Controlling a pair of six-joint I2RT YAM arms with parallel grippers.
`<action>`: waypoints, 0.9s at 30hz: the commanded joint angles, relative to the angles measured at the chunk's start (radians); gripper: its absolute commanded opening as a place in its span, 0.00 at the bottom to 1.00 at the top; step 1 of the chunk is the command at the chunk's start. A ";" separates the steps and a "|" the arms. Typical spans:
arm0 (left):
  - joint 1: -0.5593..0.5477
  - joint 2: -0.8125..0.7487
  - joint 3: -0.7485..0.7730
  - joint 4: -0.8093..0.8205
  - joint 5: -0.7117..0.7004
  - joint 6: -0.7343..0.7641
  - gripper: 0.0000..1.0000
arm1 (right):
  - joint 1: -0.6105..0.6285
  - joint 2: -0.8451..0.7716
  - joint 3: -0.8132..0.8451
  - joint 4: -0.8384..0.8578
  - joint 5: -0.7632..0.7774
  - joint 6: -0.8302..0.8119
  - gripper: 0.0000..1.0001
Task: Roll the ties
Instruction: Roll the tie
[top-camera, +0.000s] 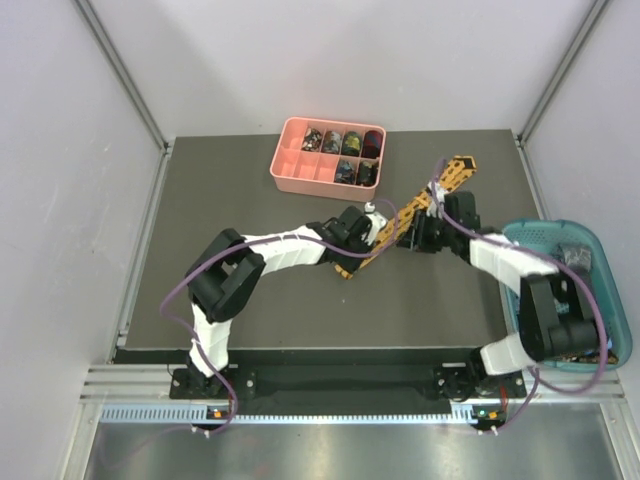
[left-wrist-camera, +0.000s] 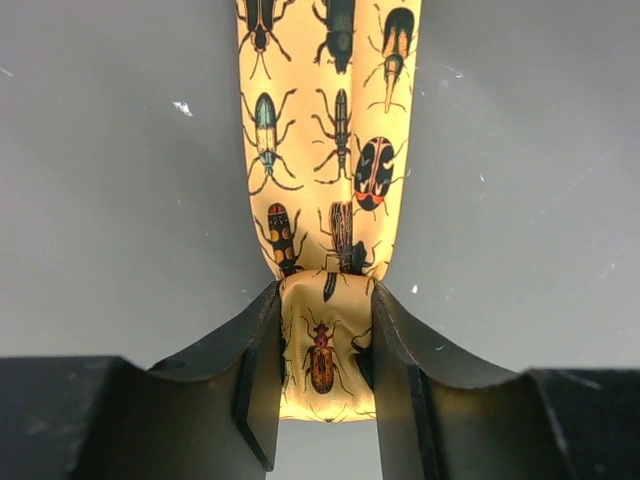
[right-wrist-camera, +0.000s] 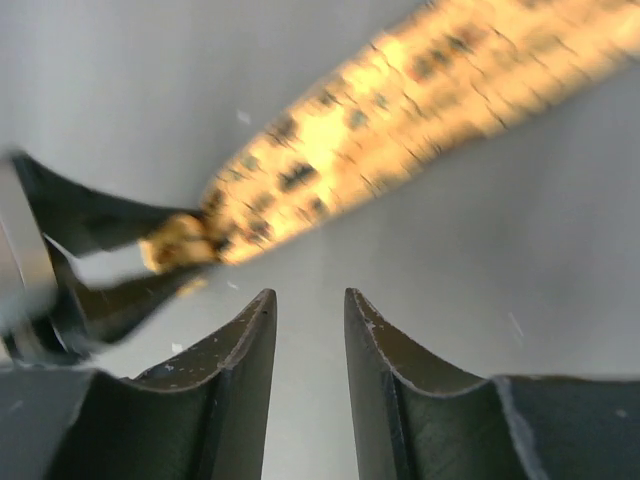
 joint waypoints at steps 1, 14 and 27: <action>-0.003 0.091 0.025 -0.271 0.054 -0.058 0.25 | 0.014 -0.194 -0.121 0.095 0.210 0.013 0.33; -0.003 0.222 0.180 -0.461 0.103 -0.078 0.22 | 0.494 -0.716 -0.241 -0.029 0.681 -0.128 0.33; -0.002 0.289 0.261 -0.549 0.124 -0.069 0.21 | 1.143 -0.490 -0.161 -0.008 1.048 -0.299 0.34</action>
